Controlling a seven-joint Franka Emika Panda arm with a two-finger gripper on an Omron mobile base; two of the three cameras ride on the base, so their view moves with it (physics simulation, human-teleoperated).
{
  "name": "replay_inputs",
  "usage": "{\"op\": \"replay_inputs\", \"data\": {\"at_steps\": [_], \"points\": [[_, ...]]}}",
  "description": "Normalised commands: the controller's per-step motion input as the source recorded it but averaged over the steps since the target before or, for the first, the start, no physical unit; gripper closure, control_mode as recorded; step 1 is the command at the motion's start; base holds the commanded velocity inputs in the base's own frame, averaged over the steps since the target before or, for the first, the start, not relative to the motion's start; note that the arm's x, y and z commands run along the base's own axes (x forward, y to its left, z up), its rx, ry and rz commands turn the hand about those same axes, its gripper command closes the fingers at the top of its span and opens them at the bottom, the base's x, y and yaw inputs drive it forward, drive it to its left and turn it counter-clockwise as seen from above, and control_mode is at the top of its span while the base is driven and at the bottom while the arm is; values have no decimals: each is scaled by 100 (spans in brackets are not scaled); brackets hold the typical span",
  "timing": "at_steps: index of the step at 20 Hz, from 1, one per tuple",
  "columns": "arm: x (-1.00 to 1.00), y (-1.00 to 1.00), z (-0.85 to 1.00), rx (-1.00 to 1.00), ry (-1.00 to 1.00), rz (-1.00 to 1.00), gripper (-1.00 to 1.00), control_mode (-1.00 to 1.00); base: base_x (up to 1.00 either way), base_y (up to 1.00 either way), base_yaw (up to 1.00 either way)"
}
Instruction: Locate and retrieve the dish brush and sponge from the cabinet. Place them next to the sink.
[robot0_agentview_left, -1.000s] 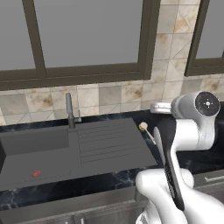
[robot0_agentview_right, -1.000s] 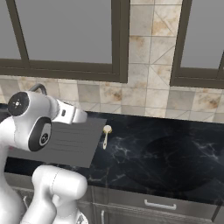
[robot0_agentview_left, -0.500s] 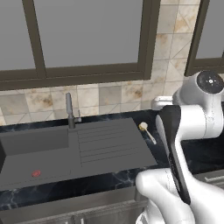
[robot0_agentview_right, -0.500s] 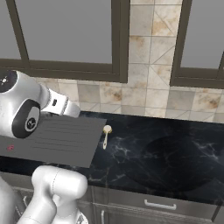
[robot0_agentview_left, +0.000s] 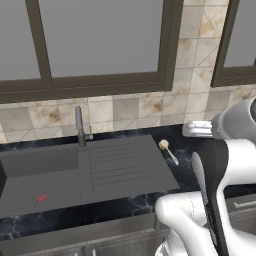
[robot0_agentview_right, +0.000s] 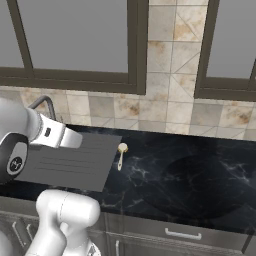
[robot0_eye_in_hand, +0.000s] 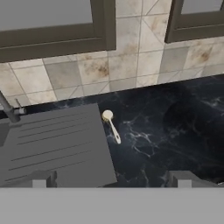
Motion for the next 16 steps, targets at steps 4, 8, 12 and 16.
{"op": "replay_inputs", "data": {"at_steps": [4, 8, 12, 16], "points": [[-29, 3, 4, 0, -9, 0, -100, -100, 0, 0, 0], [-26, 0, 1, 0, -8, 0, -100, -100, 0, 0, 0], [-13, 0, 0, 0, -4, 0, -100, -100, 0, 0, 0], [-2, 1, 0, 0, 0, 0, -100, -100, 0, 0, 0]]}}
